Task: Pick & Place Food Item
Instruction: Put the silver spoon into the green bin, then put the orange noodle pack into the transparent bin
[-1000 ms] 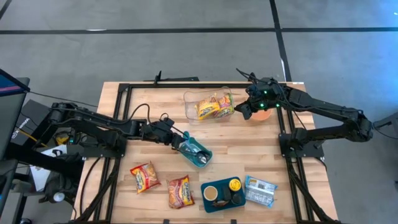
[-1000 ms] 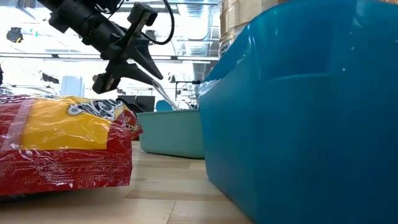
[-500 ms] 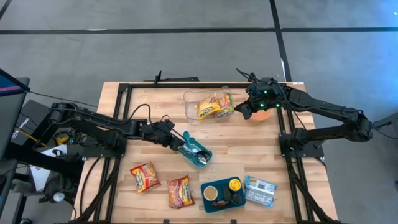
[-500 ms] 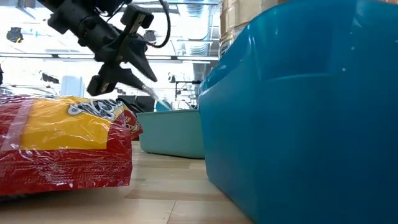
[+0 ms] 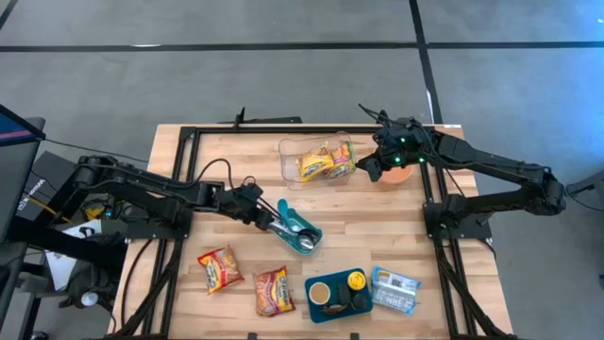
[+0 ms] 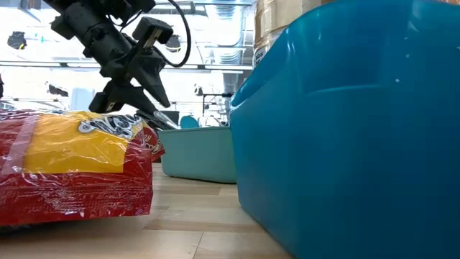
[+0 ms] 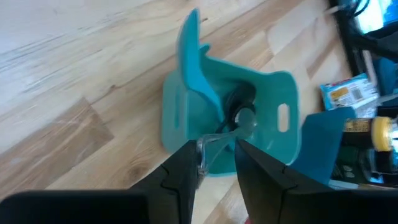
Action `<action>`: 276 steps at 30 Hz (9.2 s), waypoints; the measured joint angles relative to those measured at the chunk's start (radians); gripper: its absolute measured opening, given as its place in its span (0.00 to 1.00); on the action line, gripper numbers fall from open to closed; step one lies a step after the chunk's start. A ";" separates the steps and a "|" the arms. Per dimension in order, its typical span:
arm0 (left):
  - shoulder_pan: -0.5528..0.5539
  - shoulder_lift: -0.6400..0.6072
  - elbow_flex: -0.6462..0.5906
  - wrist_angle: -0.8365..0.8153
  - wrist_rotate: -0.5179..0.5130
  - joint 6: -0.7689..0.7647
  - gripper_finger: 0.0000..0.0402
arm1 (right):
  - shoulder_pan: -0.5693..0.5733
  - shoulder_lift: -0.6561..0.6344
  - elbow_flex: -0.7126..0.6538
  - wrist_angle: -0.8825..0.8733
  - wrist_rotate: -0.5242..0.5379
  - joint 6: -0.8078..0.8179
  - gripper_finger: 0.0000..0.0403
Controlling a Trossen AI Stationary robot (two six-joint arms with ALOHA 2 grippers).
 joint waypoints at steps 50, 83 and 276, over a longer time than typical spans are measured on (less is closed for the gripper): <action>0.026 -0.197 0.000 0.640 -0.582 0.694 0.26 | 0.000 0.000 -0.001 0.003 0.003 -0.009 0.25; -0.162 -0.197 0.211 -0.319 -0.033 -0.075 0.00 | -0.002 0.000 0.000 0.002 0.009 -0.216 0.25; -0.715 0.040 0.029 -0.735 0.069 0.392 0.00 | 0.021 0.000 0.000 0.006 0.105 -0.060 0.25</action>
